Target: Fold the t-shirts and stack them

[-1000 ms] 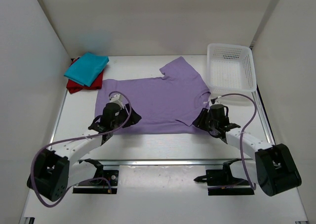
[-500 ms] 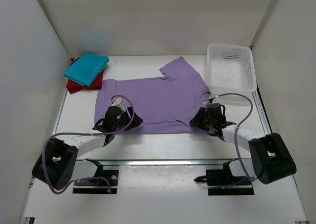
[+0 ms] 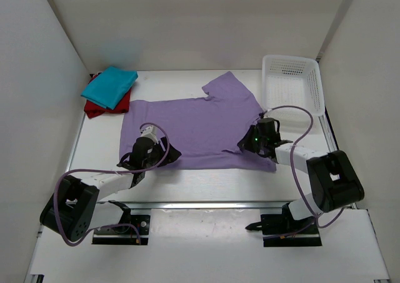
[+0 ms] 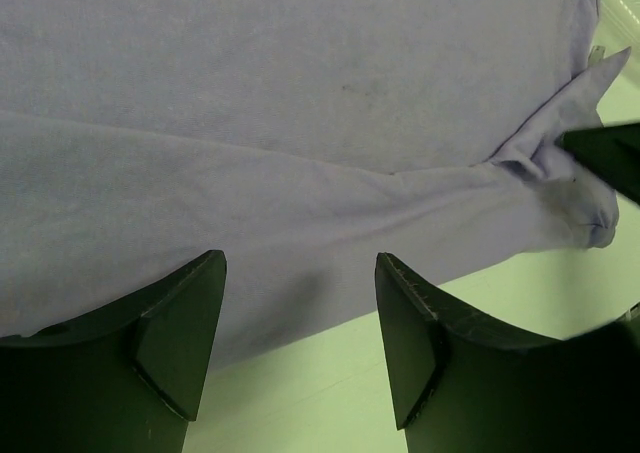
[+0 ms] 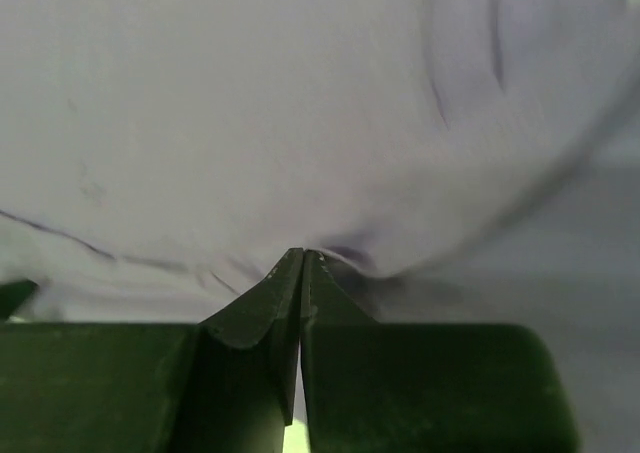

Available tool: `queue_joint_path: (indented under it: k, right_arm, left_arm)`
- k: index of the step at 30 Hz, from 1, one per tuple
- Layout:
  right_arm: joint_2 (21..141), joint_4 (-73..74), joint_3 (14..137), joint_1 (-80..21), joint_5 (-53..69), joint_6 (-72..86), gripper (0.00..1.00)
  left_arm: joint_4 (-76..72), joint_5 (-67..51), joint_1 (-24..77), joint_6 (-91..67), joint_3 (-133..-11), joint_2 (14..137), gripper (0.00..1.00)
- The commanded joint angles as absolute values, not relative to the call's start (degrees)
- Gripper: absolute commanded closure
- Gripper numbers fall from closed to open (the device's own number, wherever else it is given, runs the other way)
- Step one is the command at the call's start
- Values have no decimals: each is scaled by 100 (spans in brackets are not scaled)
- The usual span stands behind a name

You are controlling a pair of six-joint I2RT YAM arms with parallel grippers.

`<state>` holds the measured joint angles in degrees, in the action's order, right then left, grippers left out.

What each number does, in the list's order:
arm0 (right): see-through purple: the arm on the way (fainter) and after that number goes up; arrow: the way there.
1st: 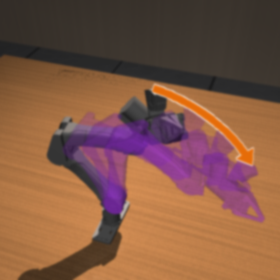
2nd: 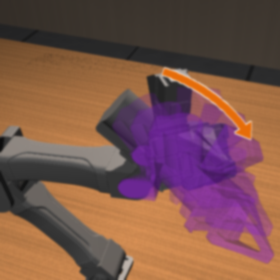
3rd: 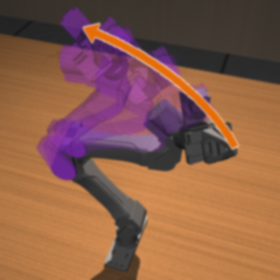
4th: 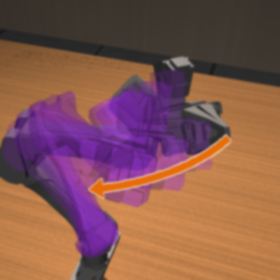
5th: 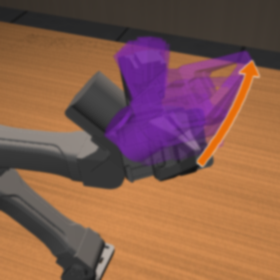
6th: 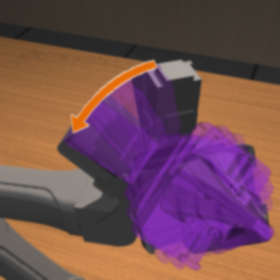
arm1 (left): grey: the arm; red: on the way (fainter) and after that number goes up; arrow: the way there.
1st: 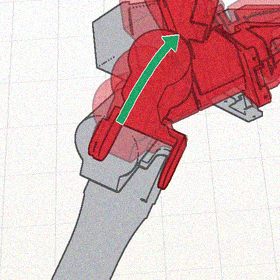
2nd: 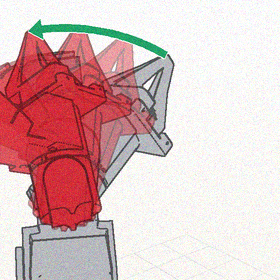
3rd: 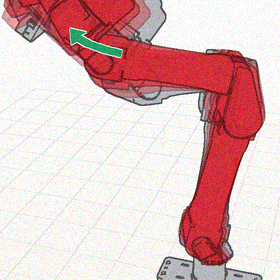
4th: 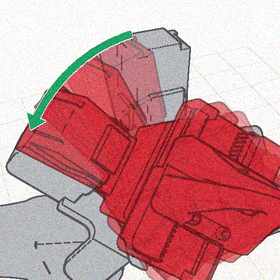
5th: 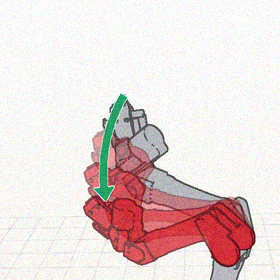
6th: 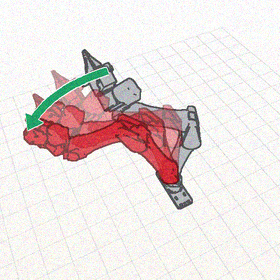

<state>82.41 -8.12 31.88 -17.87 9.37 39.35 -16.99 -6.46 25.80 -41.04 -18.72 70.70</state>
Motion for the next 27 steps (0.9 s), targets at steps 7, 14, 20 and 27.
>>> queue_joint_path:
  k: [7, 14, 20, 27]
  right_arm:
    - [9482, -660, 5193, -1881, 993, 3709, 98]
    - [9580, -387, 5730, -2276, 862, 3226, 73]
    - [8581, -474, 4714, -2312, 431, 3067, 87]
    - [8006, -563, 3517, -2811, 536, 2998, 99]
  left_arm:
    - [-1793, -747, 2470, -4157, -1881, 6855, 28]
    - [-1661, -624, 2505, -4219, -1916, 6653, 28]
    - [-1565, -501, 2698, -4175, -2082, 6548, 28]
    - [-1046, -89, 3313, -3744, -2680, 7363, 26]
